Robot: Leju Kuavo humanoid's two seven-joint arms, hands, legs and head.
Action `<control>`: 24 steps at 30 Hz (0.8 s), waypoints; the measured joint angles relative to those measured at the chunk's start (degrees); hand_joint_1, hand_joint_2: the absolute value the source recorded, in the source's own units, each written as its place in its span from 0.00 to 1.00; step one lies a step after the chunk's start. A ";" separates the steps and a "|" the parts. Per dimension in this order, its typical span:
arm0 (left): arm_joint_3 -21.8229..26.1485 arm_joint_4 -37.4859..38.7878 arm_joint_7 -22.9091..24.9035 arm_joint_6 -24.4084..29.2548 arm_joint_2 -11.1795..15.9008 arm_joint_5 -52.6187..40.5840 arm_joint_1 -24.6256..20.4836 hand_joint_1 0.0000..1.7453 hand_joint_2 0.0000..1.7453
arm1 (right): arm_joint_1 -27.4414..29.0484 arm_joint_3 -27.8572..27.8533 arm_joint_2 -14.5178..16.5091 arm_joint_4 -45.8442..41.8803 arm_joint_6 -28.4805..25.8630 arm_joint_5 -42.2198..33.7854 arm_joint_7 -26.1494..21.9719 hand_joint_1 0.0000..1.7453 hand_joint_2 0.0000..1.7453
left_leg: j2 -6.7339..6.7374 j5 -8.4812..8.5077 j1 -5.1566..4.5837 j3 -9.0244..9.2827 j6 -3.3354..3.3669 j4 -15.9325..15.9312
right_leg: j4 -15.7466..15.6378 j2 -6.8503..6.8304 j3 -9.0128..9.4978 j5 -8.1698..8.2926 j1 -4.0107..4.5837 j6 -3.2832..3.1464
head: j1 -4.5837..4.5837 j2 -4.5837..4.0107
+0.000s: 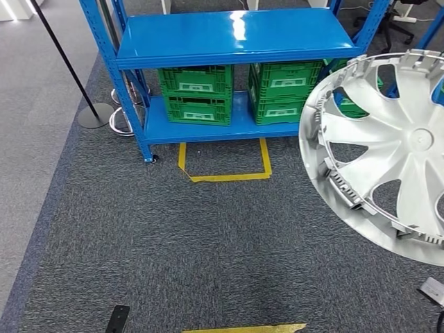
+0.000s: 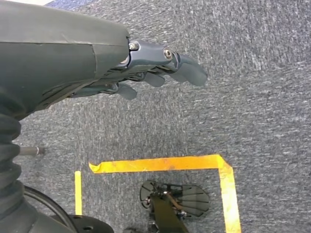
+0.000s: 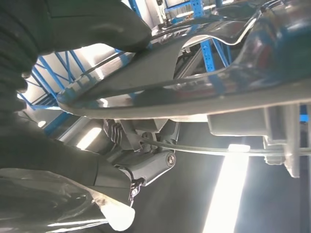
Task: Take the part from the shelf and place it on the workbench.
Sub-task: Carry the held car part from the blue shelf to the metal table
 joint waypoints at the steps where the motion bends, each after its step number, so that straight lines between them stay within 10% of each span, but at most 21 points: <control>1: 0.00 0.00 0.00 -0.01 -0.01 0.00 0.00 0.00 1.00 | -0.02 -0.01 0.00 -0.02 0.00 0.00 0.01 1.00 1.00 | -0.03 0.22 -0.09 -0.37 -0.29 0.37 | -1.98 0.03 1.17 -0.17 0.10 -0.16 | 0.03 0.00; 5: -0.04 0.00 0.12 0.04 -0.03 -0.21 0.05 0.00 1.00 | -0.04 -0.03 0.01 -0.09 0.52 -0.49 0.16 1.00 1.00 | -0.09 -0.04 0.03 -1.32 -1.53 1.64 | -2.47 0.26 0.28 0.29 0.15 -1.67 | -0.07 0.00; 9: -0.62 0.00 0.55 0.14 -0.04 -1.16 0.09 0.00 1.00 | -0.50 -0.05 0.08 -0.13 3.41 -2.75 1.09 1.00 1.00 | -0.14 -8.39 0.52 -4.73 -2.69 13.10 | -2.47 0.98 -1.25 1.83 0.21 -3.10 | -0.23 -0.01; 11: -0.83 0.00 0.58 0.21 -0.05 -1.25 0.13 0.00 1.00 | -0.67 -0.06 0.22 -0.13 4.07 -2.90 1.18 1.00 1.00 | -0.18 -9.05 0.68 -4.70 -2.64 16.05 | -2.35 1.76 -2.23 2.52 0.38 -3.13 | -0.25 -0.01; 17: -1.09 0.00 0.59 0.45 0.17 -1.26 0.28 0.00 1.00 | -1.15 -0.33 0.82 -0.15 4.48 -2.89 0.99 1.00 1.00 | -4.76 -3.66 0.37 4.76 -0.33 -0.03 | -2.28 4.83 -4.33 4.40 0.12 -2.16 | -0.30 -0.01; 20: -1.31 0.01 0.59 0.52 0.04 -1.27 0.32 0.00 1.00 | -1.05 -0.48 1.03 -0.23 4.51 -2.89 0.97 1.00 1.00 | -2.96 -2.72 0.43 4.94 -0.13 -1.69 | -2.21 5.37 -5.35 4.72 -0.16 -1.09 | -0.38 -0.01; 24: -1.40 0.02 0.60 0.56 0.02 -1.27 0.44 0.00 1.00 | -1.31 -0.54 1.23 -0.28 4.58 -2.90 0.98 1.00 1.00 | 0.25 -1.61 0.55 4.34 0.32 -2.78 | 8.23 1.04 -10.13 -1.66 0.12 -0.35 | 0.22 0.00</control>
